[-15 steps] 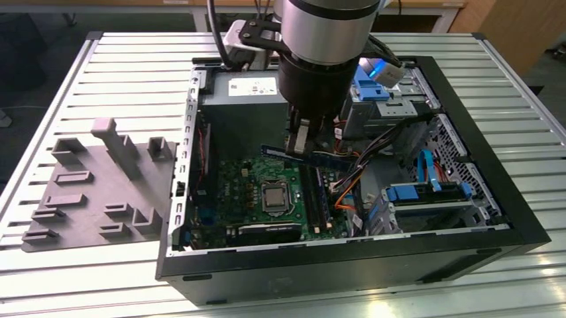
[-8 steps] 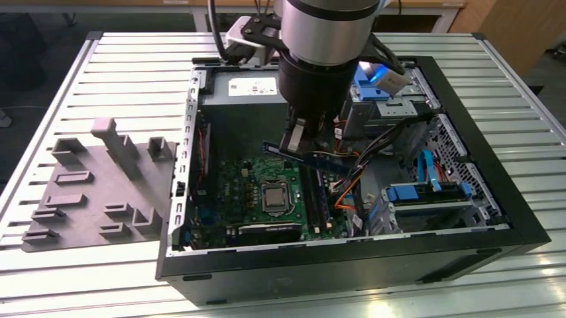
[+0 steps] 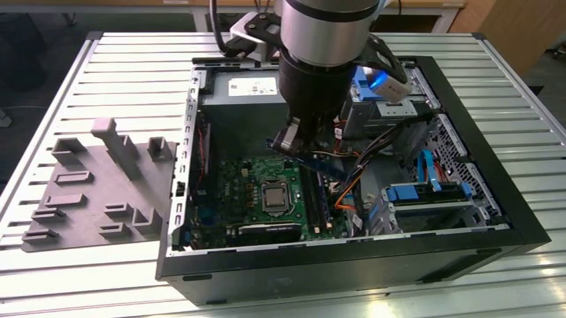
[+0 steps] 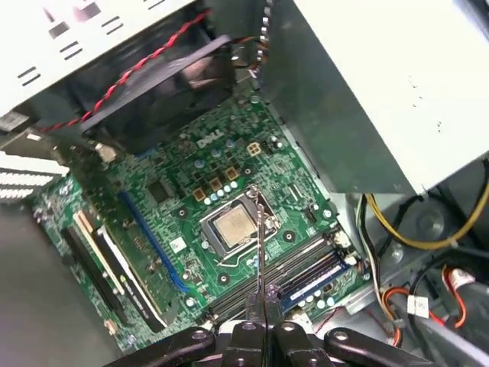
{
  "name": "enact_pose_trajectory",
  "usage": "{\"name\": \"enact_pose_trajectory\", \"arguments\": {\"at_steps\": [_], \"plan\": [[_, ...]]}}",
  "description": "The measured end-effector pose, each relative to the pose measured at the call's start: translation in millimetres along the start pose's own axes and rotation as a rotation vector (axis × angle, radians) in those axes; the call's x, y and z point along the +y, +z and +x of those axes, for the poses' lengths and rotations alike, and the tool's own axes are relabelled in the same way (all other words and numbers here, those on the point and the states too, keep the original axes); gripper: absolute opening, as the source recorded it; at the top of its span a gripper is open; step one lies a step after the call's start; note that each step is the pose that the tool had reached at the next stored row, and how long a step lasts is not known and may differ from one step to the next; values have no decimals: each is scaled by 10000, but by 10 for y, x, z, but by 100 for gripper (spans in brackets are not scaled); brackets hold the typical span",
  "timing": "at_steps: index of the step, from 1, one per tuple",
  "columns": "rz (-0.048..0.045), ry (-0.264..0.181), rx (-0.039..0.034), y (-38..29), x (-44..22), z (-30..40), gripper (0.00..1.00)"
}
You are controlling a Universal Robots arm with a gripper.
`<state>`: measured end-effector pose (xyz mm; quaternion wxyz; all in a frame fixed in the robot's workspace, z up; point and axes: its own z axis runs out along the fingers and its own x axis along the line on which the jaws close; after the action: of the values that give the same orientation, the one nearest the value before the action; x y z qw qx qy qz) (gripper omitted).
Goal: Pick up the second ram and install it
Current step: 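Insert the second ram into the second slot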
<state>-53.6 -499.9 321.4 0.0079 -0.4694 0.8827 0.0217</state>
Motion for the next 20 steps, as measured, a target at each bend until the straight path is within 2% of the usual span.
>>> {"name": "enact_pose_trajectory", "arguments": {"at_steps": [20], "plan": [[124, 3618, -113, 20, -1, 0, 11]]}}
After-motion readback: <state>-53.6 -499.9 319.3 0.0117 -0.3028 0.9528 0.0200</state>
